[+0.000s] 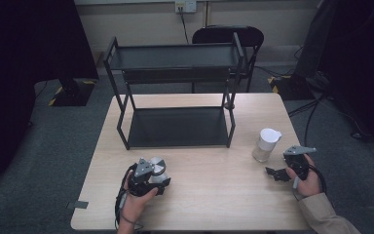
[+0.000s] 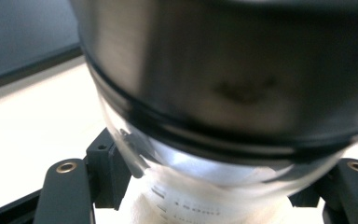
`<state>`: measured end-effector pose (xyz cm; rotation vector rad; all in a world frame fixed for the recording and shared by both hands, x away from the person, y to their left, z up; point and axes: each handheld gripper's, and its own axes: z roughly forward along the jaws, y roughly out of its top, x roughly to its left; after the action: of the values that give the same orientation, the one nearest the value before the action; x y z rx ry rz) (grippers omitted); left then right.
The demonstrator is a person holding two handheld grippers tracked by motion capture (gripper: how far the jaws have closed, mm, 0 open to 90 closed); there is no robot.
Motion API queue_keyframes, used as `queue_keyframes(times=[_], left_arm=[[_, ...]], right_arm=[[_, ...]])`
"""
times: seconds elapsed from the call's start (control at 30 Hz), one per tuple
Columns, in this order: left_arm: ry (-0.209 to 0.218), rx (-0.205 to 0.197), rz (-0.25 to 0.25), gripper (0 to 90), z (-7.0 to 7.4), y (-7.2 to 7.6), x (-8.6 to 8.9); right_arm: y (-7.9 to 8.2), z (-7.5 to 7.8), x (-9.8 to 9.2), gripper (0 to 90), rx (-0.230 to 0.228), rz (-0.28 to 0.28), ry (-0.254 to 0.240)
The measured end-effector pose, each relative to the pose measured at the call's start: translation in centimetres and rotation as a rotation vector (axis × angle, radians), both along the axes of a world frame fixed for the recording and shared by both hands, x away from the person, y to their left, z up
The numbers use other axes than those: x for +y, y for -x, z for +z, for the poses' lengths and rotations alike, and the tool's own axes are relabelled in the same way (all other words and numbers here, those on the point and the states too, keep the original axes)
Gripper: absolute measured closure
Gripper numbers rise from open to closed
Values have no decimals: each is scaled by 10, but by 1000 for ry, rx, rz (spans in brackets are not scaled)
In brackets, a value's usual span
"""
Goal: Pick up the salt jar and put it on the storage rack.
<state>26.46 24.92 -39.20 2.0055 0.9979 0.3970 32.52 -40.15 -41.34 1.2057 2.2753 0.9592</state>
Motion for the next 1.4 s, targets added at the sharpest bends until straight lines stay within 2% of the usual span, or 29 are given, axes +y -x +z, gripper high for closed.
queue_keyframes(times=[0.13, 0.33, 0.53, 0.93, 1.4], left_arm=[[-5, -5, -15, 305, 8, -7, -4], [9, -5, -31, 306, 18, -19, -7], [0, -10, -35, 306, 30, -30, -11], [14, -17, -26, 306, 52, -51, -13], [2, -32, -21, 306, 77, -69, -19]], right_arm=[[0, 0, 0, 0, 0, 0, 0], [0, 0, 0, 0, 0, 0, 0], [0, 0, 0, 0, 0, 0, 0], [0, 0, 0, 0, 0, 0, 0], [0, 0, 0, 0, 0, 0, 0]])
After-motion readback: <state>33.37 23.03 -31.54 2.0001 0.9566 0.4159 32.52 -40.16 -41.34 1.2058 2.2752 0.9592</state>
